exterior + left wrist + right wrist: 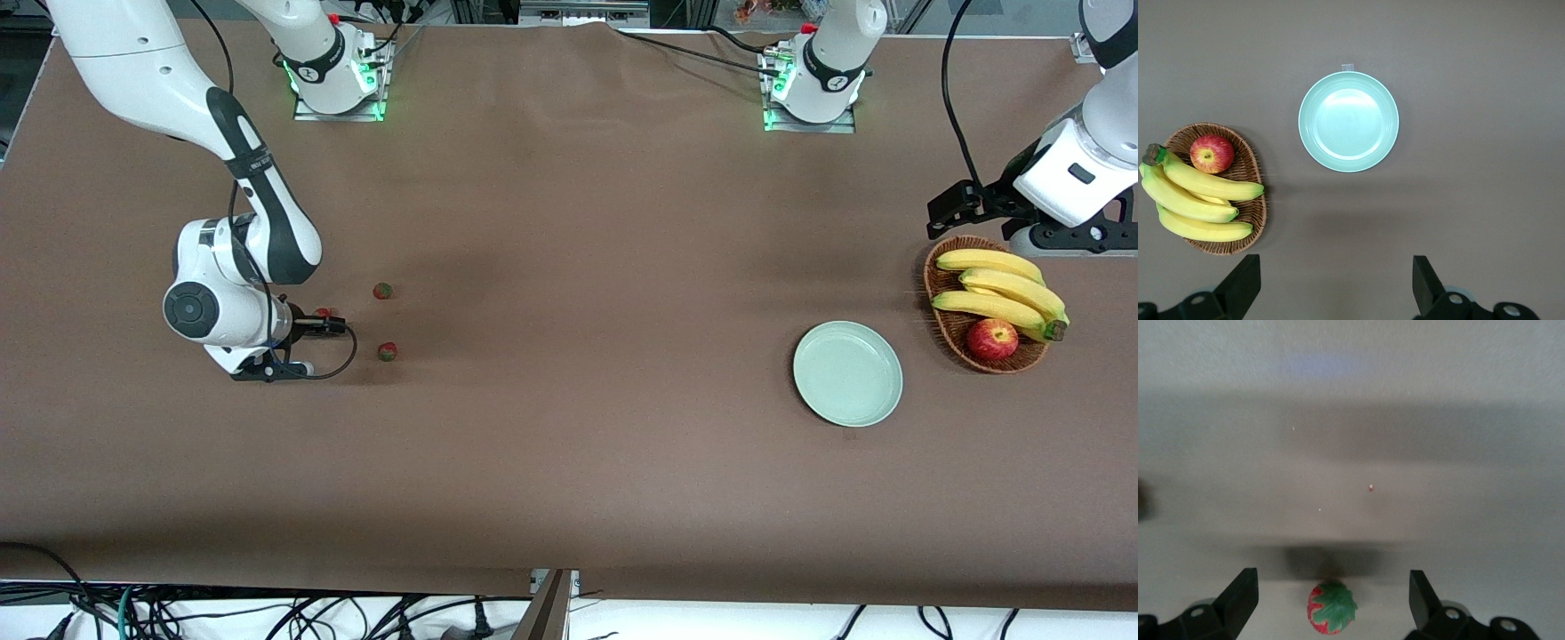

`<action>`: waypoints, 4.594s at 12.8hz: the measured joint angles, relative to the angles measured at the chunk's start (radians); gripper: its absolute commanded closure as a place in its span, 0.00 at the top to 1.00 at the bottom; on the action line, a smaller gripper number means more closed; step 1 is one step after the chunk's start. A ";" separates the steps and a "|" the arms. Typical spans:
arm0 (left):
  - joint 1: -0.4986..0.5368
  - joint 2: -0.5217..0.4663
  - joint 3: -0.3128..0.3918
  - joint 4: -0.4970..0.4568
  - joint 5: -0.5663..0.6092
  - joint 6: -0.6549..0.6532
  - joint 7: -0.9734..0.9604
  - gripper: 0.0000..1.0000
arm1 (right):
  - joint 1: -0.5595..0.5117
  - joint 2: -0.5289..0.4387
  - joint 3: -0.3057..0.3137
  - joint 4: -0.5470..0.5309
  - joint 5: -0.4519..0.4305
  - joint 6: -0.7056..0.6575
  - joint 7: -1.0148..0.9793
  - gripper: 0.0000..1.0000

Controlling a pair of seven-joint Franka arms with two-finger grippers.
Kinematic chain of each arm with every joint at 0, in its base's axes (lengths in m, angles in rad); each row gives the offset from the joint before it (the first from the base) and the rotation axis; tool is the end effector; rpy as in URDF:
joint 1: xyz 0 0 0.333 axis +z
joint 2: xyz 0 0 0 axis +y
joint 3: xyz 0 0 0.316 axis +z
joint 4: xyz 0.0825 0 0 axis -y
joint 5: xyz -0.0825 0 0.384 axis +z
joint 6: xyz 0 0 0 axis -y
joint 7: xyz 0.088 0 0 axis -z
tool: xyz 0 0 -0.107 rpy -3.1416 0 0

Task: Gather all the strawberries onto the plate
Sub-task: 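Lower the right gripper onto a strawberry, close and lift it, then carry the strawberry toward the plate and release it on the table, then grasp the released strawberry with the left gripper while the right gripper reaches another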

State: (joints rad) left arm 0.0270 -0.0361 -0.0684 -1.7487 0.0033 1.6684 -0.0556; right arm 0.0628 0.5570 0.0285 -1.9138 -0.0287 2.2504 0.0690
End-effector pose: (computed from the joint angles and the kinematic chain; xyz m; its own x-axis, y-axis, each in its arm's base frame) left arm 0.5456 -0.0228 0.5683 0.9989 0.0141 -0.0439 0.0137 -0.9999 -0.0082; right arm 0.6005 0.0538 0.1846 0.9753 0.0372 -0.2176 0.0421 -0.9990 0.0178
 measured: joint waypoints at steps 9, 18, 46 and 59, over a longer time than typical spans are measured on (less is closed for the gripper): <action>0.000 0.000 0.000 0.000 0.000 0.000 0.000 1.00 | 0.000 0.000 0.000 -0.023 0.000 -0.002 0.000 0.14; 0.000 0.000 0.000 0.000 0.000 0.000 0.000 1.00 | 0.000 -0.014 0.035 0.005 0.000 -0.065 0.001 0.00; -0.012 0.110 -0.115 -0.021 -0.003 -0.032 -0.002 1.00 | 0.468 0.268 0.189 0.734 0.021 -0.131 1.041 1.00; -0.265 0.500 -0.295 -0.101 0.107 0.449 -0.411 1.00 | 0.180 0.037 0.041 0.137 0.018 -0.246 0.300 1.00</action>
State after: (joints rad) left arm -0.2382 0.4641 -0.3633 -1.8498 0.1098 2.1171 -0.4662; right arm 0.2424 0.5939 0.0698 -1.7771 -0.0106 2.0041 0.3686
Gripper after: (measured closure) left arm 0.000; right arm 0.000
